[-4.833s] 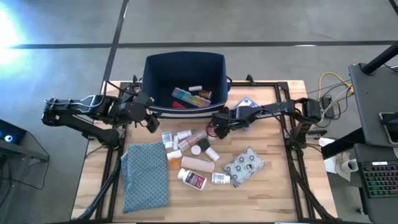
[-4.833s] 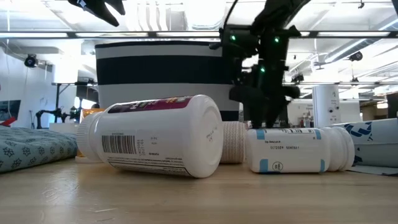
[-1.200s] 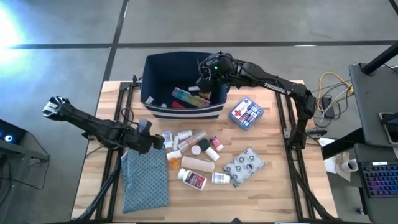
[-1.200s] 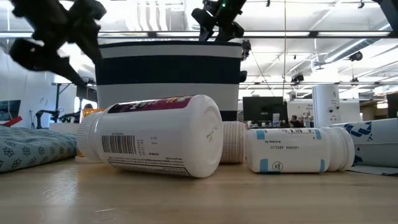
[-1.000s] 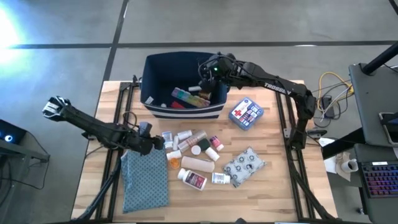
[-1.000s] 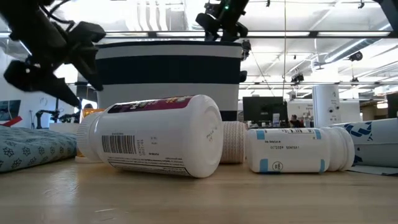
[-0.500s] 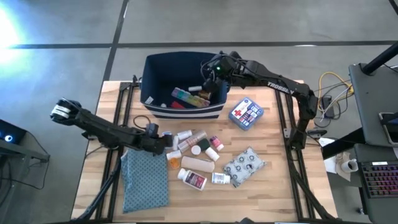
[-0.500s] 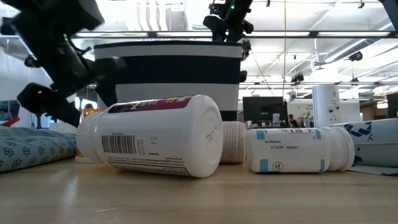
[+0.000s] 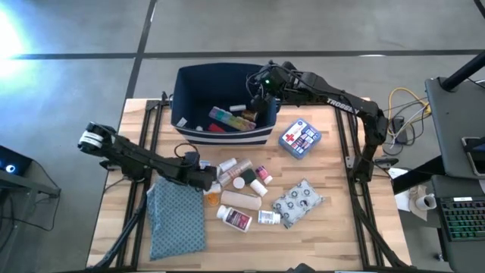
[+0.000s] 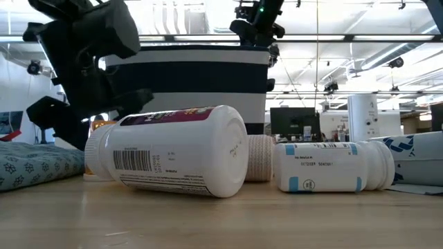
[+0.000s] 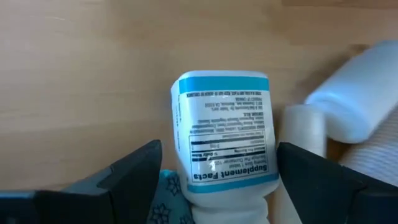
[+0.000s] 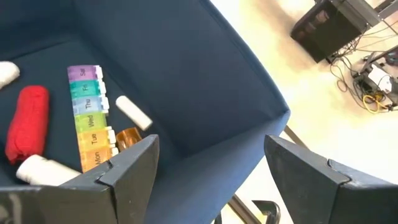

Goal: Pick & place medical supplies in basket/bin
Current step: Put the medium white pill bottle into the blue bin

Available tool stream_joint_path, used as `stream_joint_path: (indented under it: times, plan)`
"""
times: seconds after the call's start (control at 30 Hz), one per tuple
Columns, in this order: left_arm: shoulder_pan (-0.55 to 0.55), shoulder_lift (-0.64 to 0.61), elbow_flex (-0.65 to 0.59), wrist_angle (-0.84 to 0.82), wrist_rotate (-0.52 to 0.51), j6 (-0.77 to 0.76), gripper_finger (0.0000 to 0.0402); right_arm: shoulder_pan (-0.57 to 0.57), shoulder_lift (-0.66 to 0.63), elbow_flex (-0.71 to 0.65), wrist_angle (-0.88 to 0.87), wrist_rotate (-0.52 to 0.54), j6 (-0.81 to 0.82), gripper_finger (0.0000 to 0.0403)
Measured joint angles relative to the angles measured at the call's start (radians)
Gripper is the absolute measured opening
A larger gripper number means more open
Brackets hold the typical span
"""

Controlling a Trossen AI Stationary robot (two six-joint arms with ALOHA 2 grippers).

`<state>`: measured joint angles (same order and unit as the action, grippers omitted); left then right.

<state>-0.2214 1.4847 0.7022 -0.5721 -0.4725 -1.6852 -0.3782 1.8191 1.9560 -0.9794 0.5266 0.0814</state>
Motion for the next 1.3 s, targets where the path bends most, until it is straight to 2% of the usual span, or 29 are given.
stream_joint_path:
  times: [0.1, 0.4, 0.63, 0.93, 1.03, 1.17, 1.3]
  plan:
    - [0.000, -0.009, -0.005, -0.045, 0.000, 0.000, 0.0284, 0.000, 0.000, 0.000, -0.005, 0.000, -0.003, 0.0283]
    - [0.001, -0.064, -0.012, -0.162, 0.004, 0.000, 0.0209, 0.000, 0.000, 0.000, -0.004, 0.000, 0.013, 0.0283]
    - [-0.006, -0.197, -0.011, -0.209, 0.005, 0.000, 0.0207, 0.000, -0.004, 0.000, 0.009, -0.003, 0.016, 0.0282]
    - [-0.069, -0.476, 0.085, -0.247, 0.020, 0.089, 0.0207, -0.005, -0.053, 0.000, 0.072, -0.003, 0.011, 0.0267]
    - [-0.081, -0.552, 0.148, -0.223, 0.021, 0.209, 0.0207, -0.014, -0.068, 0.000, 0.081, -0.003, 0.011, 0.0264]
    - [-0.087, -0.626, 0.240, -0.058, 0.020, 0.556, 0.0211, -0.031, -0.076, 0.000, 0.082, -0.002, 0.012, 0.0263]
    - [-0.047, -0.642, 0.344, -0.033, -0.128, 0.782, 0.0214, -0.045, -0.076, 0.000, 0.083, -0.002, 0.012, 0.0262]
